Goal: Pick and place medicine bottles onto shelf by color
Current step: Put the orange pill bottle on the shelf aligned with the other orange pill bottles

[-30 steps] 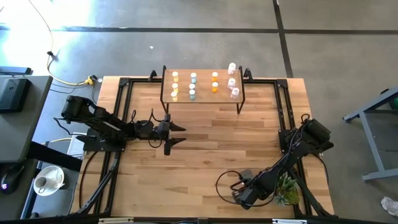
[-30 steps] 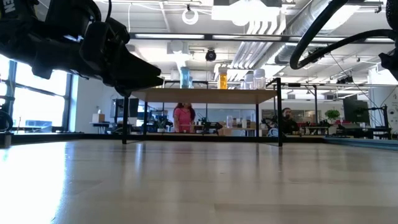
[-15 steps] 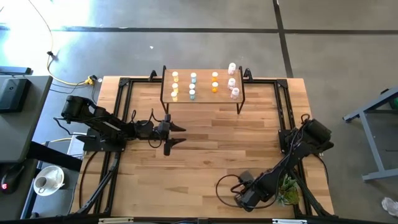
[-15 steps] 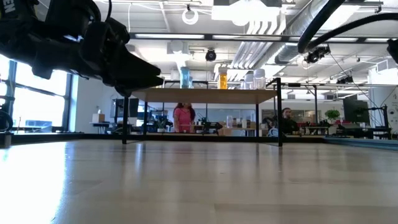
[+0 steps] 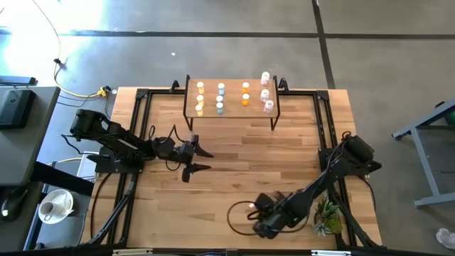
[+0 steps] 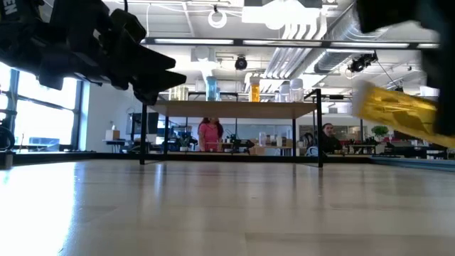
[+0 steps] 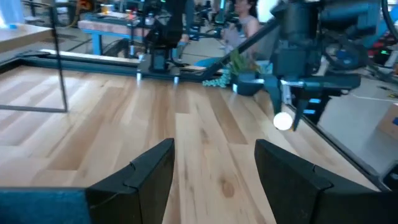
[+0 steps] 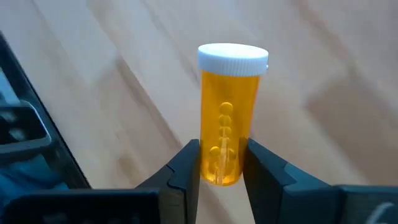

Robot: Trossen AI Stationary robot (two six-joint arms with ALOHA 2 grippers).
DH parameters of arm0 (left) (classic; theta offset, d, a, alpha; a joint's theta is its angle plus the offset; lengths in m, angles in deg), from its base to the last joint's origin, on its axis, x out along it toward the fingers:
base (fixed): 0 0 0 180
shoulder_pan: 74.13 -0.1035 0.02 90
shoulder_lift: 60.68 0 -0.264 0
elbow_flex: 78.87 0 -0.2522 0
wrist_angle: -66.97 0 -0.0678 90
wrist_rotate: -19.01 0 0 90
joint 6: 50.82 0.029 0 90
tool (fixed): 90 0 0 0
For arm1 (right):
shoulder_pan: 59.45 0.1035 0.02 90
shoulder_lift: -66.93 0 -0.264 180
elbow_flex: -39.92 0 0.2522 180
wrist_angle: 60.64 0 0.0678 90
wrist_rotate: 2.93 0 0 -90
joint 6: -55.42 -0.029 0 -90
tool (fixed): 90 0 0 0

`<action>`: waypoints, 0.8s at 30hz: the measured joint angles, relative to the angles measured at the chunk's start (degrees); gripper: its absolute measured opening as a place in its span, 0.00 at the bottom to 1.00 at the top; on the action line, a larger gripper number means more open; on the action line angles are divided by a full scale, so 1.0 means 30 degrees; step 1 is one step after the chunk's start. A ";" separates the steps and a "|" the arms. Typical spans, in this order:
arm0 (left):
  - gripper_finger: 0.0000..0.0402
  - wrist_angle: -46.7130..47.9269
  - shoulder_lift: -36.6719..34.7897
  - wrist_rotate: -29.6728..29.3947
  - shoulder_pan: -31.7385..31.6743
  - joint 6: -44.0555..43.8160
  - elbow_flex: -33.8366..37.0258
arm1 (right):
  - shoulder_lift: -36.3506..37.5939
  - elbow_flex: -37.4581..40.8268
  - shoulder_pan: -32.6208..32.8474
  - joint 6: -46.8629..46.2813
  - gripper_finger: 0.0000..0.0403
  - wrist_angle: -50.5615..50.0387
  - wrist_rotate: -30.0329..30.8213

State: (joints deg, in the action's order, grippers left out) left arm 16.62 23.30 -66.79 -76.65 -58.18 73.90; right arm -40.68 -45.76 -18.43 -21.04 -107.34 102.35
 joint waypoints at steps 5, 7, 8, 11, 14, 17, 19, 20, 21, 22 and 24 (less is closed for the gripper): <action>0.53 -0.0015 0.0000 0.0175 0.0007 0.0003 0.0000 | 0.0024 -0.1239 -0.0867 0.4391 0.22 -0.0042 0.0957; 0.53 -0.0065 0.0000 0.0181 0.0015 0.0003 0.0000 | 0.0030 -0.1805 -0.1268 0.6311 0.22 -0.0035 0.1474; 0.53 -0.0111 0.0000 0.0179 0.0015 0.0003 0.0000 | 0.0039 -0.2087 -0.1476 0.7296 0.22 -0.0045 0.1861; 0.53 -0.0505 0.0000 0.0182 0.0015 0.0003 0.0000 | 0.0048 -0.3061 -0.2027 1.0175 0.22 -0.0259 0.3351; 0.53 -0.1531 0.0000 0.0189 0.0022 0.0003 -0.0001 | 0.0053 -0.4089 -0.2475 1.2702 0.22 -0.0642 0.5027; 0.53 -0.2313 0.0000 0.0187 0.0022 0.0008 -0.0236 | 0.0071 -0.5121 -0.2891 1.4857 0.22 -0.1348 0.6585; 0.53 -0.2420 0.0000 0.0189 0.0022 0.0006 -0.0580 | 0.0082 -0.5746 -0.3156 1.5997 0.22 -0.1718 0.7618; 0.53 -0.2410 0.0000 0.0185 0.0022 0.0010 -0.0778 | 0.0090 -0.6038 -0.3293 1.6529 0.22 -0.1847 0.8057; 0.53 -0.2408 0.0000 0.0189 0.0022 0.0010 -0.0981 | 0.0090 -0.6271 -0.3429 1.7011 0.22 -0.1877 0.8457; 0.53 -0.2412 0.0000 0.0189 0.0022 0.0010 -0.1201 | 0.0090 -0.6497 -0.3564 1.7440 0.22 -0.1882 0.8818; 0.53 -0.2325 0.0000 0.0197 0.0022 0.0197 -0.1591 | 0.0090 -0.6905 -0.3829 1.8193 0.22 -0.1884 0.9516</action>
State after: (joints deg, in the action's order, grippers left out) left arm 9.65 23.30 -66.19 -76.59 -57.59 69.12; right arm -40.42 -66.47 -29.92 33.54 -112.99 130.90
